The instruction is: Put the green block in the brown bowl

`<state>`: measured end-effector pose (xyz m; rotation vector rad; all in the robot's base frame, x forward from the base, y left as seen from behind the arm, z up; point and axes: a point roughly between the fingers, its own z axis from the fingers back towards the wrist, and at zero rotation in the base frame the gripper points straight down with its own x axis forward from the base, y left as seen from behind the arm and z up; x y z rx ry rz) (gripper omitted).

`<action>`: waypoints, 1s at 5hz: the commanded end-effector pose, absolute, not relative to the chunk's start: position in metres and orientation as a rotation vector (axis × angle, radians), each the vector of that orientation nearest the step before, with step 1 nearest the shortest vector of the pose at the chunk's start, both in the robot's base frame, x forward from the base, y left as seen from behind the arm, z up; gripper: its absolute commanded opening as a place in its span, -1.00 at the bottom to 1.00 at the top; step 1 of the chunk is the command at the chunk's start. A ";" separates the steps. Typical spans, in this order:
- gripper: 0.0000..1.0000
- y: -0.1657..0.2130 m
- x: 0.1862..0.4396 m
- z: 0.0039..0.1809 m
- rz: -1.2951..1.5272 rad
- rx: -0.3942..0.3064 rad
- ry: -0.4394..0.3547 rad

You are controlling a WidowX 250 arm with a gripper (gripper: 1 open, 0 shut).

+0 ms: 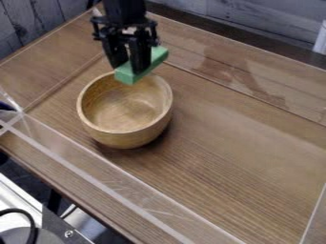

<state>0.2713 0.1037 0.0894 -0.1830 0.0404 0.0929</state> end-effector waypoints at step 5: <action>-1.00 0.122 0.268 0.103 0.024 -0.157 -0.066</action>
